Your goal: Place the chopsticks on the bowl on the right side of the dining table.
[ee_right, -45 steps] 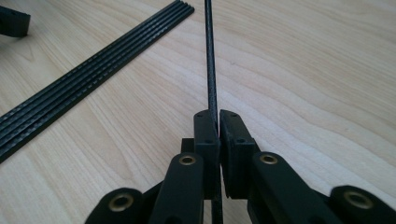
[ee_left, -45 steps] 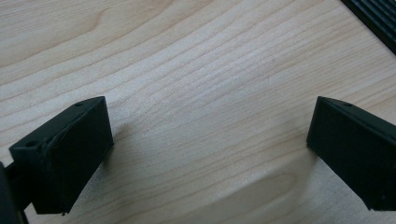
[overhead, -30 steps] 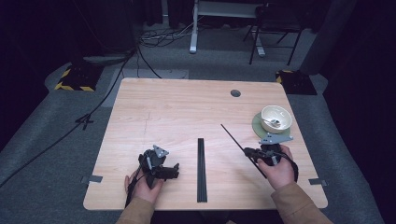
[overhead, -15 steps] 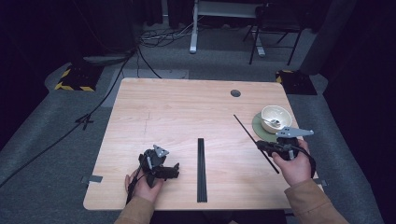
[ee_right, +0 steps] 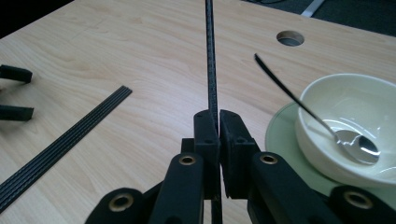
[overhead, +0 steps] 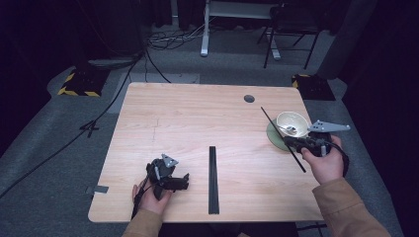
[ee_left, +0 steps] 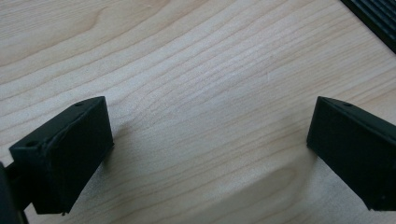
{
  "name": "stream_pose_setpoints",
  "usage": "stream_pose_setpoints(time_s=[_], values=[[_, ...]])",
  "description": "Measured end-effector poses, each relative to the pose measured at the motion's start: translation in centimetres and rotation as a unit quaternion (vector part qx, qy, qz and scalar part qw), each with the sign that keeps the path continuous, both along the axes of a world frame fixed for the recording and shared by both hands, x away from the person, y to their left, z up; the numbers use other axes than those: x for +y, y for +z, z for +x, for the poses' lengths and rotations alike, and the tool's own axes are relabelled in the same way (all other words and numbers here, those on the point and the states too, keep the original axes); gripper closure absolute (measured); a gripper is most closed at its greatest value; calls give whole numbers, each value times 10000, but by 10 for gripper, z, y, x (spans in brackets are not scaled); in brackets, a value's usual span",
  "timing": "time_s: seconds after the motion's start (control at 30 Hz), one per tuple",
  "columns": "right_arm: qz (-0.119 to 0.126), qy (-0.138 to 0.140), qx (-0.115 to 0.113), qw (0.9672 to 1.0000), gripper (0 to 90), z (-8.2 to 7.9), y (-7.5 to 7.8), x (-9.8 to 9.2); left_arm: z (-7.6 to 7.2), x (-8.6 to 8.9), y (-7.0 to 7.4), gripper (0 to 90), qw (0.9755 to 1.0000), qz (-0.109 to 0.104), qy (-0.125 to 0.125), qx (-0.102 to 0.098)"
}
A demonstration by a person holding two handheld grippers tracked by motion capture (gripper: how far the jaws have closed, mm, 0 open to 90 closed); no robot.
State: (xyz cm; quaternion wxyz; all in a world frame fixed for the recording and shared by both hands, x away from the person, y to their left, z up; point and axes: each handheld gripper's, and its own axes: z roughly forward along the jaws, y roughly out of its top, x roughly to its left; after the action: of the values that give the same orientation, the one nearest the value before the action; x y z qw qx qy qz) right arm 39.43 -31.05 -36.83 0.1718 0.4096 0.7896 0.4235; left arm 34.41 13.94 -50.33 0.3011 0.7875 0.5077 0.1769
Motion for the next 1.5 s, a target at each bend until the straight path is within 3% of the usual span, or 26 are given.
stream_pose_setpoints(time_s=[0.57,0.97,1.1,1.5], values=[[-31,-420,118,9990,865,49,11,-27,-1,0,0,5,10000,-26,-20,-8],[-364,-786,327,9957,865,84,-3,-34,-1,0,0,5,10000,-8,-9,-9],[-362,-850,417,9949,865,93,-10,-34,-1,0,0,5,10000,-5,-7,-6],[-508,-913,726,9919,865,108,-30,-27,-1,0,0,5,10000,-9,-9,-8]])
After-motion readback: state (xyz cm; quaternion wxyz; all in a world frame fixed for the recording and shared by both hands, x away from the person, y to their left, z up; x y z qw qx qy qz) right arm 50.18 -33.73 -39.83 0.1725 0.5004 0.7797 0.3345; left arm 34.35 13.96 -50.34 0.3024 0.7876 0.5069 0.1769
